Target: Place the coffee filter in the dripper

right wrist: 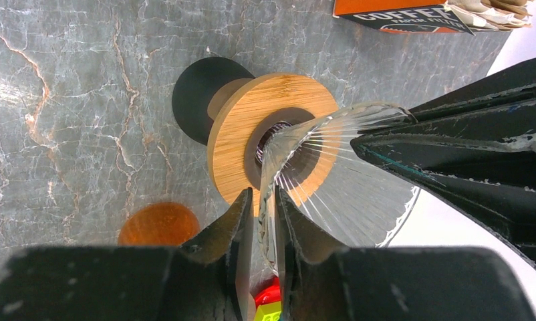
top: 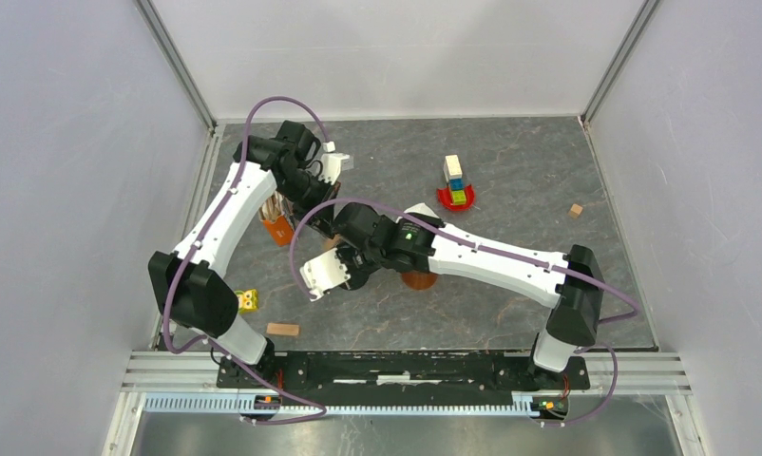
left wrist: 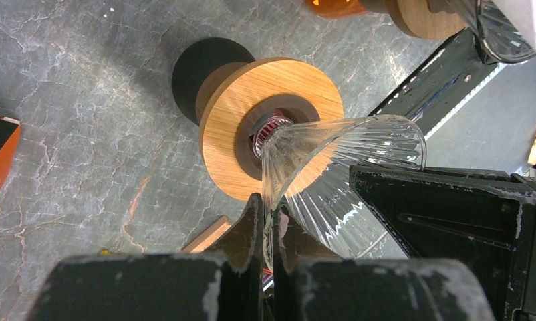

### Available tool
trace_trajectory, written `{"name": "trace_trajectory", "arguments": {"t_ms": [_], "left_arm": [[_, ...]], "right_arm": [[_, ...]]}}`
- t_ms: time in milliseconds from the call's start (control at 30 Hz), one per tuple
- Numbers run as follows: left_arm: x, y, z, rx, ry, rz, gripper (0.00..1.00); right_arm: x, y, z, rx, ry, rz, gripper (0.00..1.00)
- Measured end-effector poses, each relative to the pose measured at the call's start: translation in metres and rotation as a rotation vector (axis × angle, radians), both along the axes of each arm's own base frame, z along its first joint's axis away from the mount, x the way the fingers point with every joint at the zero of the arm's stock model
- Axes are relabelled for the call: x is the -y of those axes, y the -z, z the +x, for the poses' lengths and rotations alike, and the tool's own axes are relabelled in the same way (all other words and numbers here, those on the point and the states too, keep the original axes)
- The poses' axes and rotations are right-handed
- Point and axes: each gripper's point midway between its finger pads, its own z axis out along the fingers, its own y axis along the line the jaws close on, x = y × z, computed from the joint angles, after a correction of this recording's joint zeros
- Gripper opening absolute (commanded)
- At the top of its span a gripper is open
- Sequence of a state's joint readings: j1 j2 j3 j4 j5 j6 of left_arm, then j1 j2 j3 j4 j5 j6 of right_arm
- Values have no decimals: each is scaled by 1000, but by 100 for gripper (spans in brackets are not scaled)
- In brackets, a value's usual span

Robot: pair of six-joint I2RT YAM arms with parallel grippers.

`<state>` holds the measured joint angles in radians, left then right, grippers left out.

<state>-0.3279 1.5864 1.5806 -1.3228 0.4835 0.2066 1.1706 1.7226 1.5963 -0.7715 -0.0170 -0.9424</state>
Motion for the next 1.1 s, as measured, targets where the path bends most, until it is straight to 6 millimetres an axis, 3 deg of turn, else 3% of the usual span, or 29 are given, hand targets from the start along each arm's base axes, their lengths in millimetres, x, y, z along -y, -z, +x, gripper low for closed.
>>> {"name": "trace_trajectory", "arguments": {"t_ms": [800, 1100], "left_arm": [[1, 15, 3, 86, -3, -46, 2], [2, 17, 4, 86, -5, -50, 2]], "right_arm": [[-2, 13, 4, 23, -6, -24, 0], [-2, 14, 5, -4, -13, -8, 0]]}}
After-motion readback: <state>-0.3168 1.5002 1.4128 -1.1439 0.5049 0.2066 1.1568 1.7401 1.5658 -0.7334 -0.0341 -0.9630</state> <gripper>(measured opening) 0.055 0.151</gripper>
